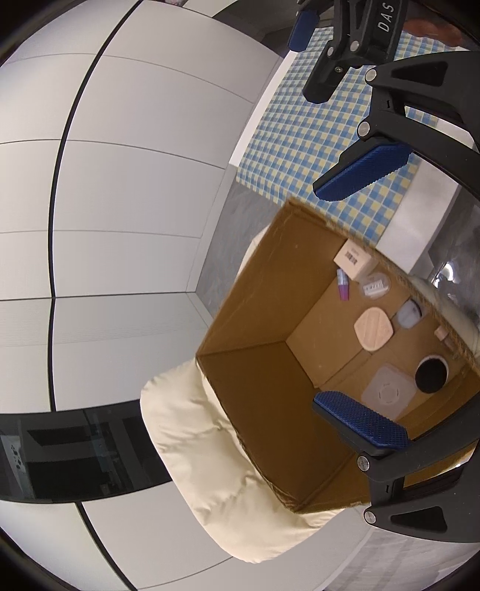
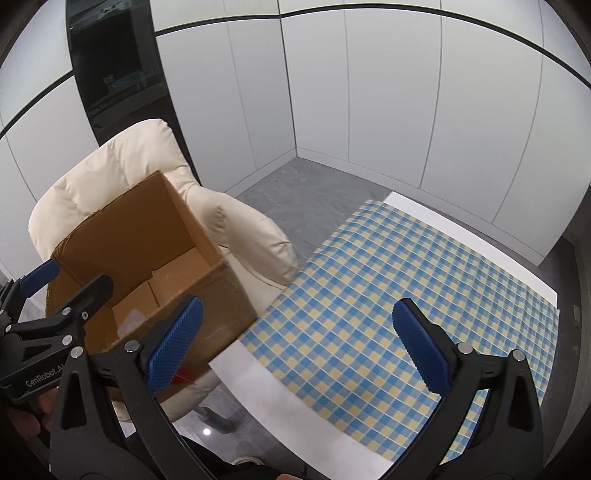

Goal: Organize objects

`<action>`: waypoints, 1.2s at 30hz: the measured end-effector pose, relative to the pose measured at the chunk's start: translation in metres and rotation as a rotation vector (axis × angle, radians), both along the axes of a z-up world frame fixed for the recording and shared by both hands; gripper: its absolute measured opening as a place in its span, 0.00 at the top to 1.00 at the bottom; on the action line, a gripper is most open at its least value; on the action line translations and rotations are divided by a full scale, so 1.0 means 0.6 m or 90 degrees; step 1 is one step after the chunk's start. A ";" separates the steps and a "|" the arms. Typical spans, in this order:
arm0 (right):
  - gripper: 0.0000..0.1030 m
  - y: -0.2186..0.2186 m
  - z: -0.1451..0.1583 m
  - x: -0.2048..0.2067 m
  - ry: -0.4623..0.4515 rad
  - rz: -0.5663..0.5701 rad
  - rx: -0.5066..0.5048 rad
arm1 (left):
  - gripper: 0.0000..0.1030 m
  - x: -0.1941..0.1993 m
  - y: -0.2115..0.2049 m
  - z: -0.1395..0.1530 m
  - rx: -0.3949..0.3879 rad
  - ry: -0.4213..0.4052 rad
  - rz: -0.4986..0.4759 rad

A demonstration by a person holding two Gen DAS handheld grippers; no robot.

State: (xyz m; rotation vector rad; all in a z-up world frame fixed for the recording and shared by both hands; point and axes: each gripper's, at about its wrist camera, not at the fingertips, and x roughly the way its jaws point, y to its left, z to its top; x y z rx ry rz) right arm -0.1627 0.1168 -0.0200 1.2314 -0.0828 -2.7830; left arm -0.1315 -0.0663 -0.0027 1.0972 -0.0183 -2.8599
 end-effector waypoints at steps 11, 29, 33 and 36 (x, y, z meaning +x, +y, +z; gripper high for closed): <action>0.00 0.065 0.013 0.039 0.003 -0.029 0.002 | 0.00 0.005 0.062 -0.004 0.001 -0.023 -0.022; 0.00 0.144 0.066 0.168 -0.010 -0.062 0.035 | 0.00 0.131 0.133 0.032 -0.012 -0.042 -0.030; 0.00 0.158 0.069 0.206 -0.027 -0.065 0.018 | 0.00 0.159 0.143 0.032 -0.004 -0.051 -0.041; 0.00 0.171 0.064 0.235 -0.043 -0.075 0.017 | 0.00 0.177 0.160 0.033 -0.016 -0.051 -0.059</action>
